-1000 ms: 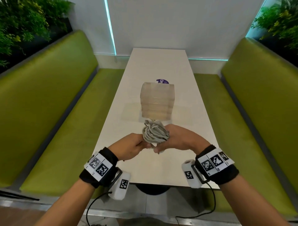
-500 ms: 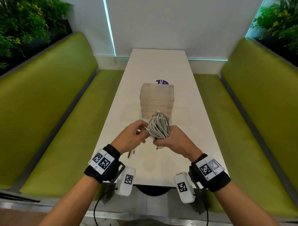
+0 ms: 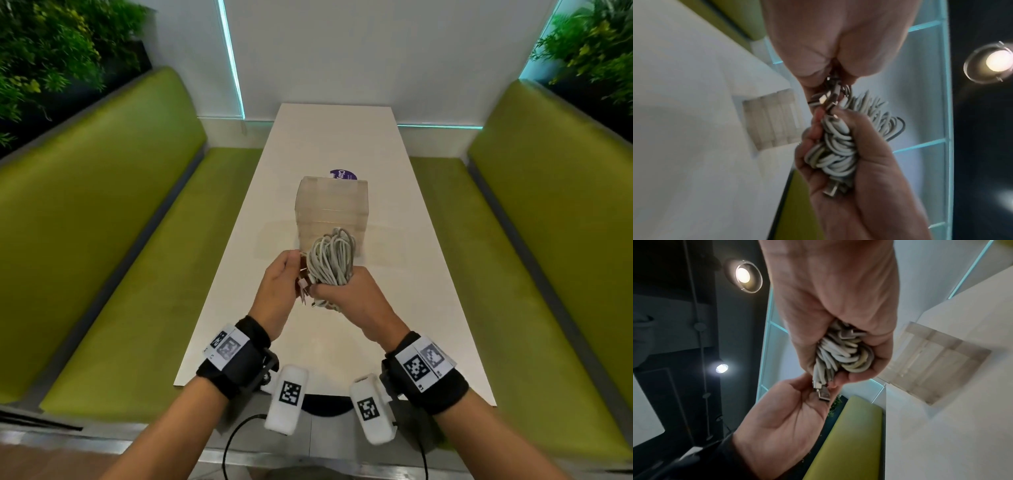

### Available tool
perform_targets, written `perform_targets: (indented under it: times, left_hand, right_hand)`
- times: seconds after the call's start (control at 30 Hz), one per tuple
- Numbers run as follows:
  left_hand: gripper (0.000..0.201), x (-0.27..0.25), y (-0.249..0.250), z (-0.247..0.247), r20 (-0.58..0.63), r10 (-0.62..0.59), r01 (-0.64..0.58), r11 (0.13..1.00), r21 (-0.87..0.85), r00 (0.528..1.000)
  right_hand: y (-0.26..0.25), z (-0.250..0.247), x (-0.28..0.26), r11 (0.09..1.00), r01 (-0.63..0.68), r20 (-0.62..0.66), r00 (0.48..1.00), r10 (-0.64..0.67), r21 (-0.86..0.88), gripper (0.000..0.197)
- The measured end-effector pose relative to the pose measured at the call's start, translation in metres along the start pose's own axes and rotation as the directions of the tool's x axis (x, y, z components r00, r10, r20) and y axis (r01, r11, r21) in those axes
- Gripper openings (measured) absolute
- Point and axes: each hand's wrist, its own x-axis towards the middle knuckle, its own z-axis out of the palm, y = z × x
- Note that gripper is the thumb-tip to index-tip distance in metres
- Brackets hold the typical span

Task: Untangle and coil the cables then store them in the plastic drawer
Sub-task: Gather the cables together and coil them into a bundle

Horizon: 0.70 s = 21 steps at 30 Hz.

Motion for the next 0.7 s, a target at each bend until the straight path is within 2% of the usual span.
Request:
perform_targets:
  times: [0.07, 0.13, 0.17, 0.23, 0.3, 0.37, 0.4, 0.47, 0.53, 0.57, 0.63, 0.7]
  left_hand:
    - [0.057, 0.001, 0.001, 0.001, 0.080, -0.063, 0.074, 0.987, -0.142, 0.995]
    - [0.090, 0.002, -0.002, 0.001, 0.107, -0.058, 0.068, 0.994, -0.090, 0.993]
    - [0.105, 0.002, -0.004, 0.002, 0.090, -0.046, 0.052, 0.997, -0.054, 0.995]
    - [0.113, 0.003, -0.007, 0.004, 0.036, -0.024, 0.027, 0.997, -0.076, 0.999]
    - [0.096, 0.003, -0.008, 0.004, -0.013, -0.024, 0.021, 0.986, -0.165, 1.000]
    - [0.063, 0.003, -0.007, 0.002, -0.040, -0.016, 0.009, 0.988, -0.155, 0.999]
    - [0.048, 0.002, -0.006, 0.000, -0.059, -0.007, -0.001, 0.990, -0.143, 0.998]
    - [0.032, 0.002, -0.008, -0.005, -0.081, -0.019, 0.003, 0.981, -0.192, 0.997]
    - [0.030, 0.003, -0.007, -0.011, -0.072, -0.042, 0.022, 0.965, -0.262, 0.996]
    - [0.032, 0.004, -0.007, -0.013, -0.063, -0.050, 0.031, 0.962, -0.273, 0.997]
    - [0.036, 0.005, -0.008, -0.015, -0.054, -0.056, 0.040, 0.963, -0.267, 0.997]
    - [0.037, 0.008, -0.010, -0.016, -0.071, -0.065, 0.044, 0.964, -0.260, 0.995]
  right_hand:
    - [-0.003, 0.002, 0.002, 0.998, 0.009, 0.009, 1.000, -0.009, -0.057, 0.004]
    - [-0.005, 0.002, 0.005, 0.989, 0.029, 0.028, 0.999, -0.025, -0.143, 0.005]
    - [-0.005, 0.003, 0.006, 0.980, 0.049, 0.051, 0.998, -0.040, -0.192, 0.011]
    - [-0.006, 0.008, 0.006, 0.953, 0.098, 0.103, 0.992, -0.071, -0.287, 0.031]
    - [-0.006, 0.013, 0.007, 0.914, 0.124, 0.137, 0.988, -0.076, -0.387, 0.040]
    - [-0.006, 0.017, 0.010, 0.872, 0.127, 0.208, 0.978, -0.029, -0.473, 0.041]
    - [-0.007, 0.017, 0.011, 0.873, 0.141, 0.278, 0.961, -0.007, -0.468, 0.043]
    - [-0.008, 0.013, 0.012, 0.921, 0.152, 0.431, 0.902, 0.019, -0.359, 0.050]
    - [-0.009, 0.006, 0.011, 0.970, 0.121, 0.530, 0.848, 0.010, -0.211, 0.046]
    - [-0.009, 0.003, 0.009, 0.983, 0.103, 0.546, 0.838, -0.002, -0.154, 0.043]
    - [-0.006, 0.001, 0.010, 0.993, 0.090, 0.538, 0.843, -0.033, -0.081, 0.045]
    - [-0.002, 0.002, 0.014, 0.990, 0.116, 0.529, 0.847, -0.054, -0.085, 0.047]
